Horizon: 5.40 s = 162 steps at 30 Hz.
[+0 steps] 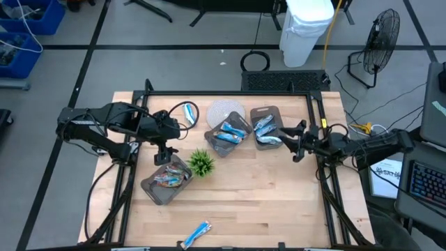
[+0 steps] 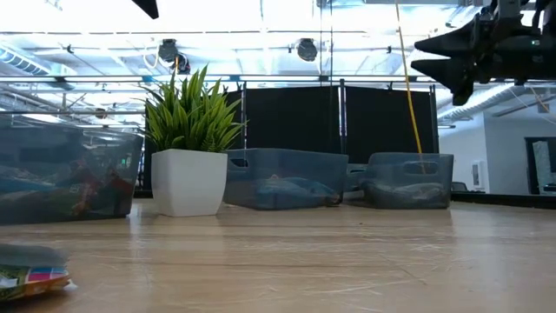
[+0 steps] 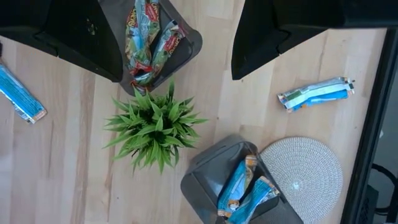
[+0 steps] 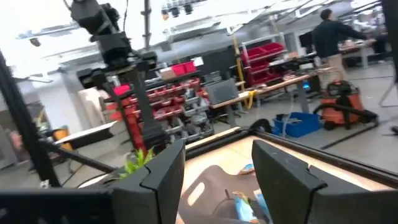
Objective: Pick and place Granola Bars by type
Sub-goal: Put the yellow granola bar into the top left black bin
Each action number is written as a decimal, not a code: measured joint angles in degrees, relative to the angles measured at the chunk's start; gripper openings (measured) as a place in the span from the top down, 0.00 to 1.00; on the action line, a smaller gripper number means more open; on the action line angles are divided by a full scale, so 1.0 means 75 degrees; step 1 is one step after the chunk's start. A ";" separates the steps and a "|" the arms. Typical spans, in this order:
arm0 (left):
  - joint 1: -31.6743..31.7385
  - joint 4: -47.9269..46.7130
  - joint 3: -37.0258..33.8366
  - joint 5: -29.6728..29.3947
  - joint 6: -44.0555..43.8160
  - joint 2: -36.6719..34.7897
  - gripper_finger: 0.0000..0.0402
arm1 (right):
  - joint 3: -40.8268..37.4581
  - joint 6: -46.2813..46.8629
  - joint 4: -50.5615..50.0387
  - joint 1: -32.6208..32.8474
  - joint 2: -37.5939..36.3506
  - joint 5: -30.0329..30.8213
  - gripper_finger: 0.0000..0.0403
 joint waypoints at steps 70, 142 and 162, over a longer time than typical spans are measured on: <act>0.5084 0.1977 -0.0344 -0.0635 1.2106 0.5336 0.26 | -0.0024 -0.0394 -0.1620 0.0444 -0.2521 0.1977 0.55; 0.2493 -0.1214 0.2326 -0.0632 0.5572 0.3024 0.99 | -0.0024 -0.0397 -0.1618 0.0442 -0.2524 0.1974 0.55; 0.2057 -0.0211 0.3762 -0.0146 0.4801 0.5509 1.00 | -0.0026 -0.0397 -0.1620 0.0444 -0.2521 0.1974 0.55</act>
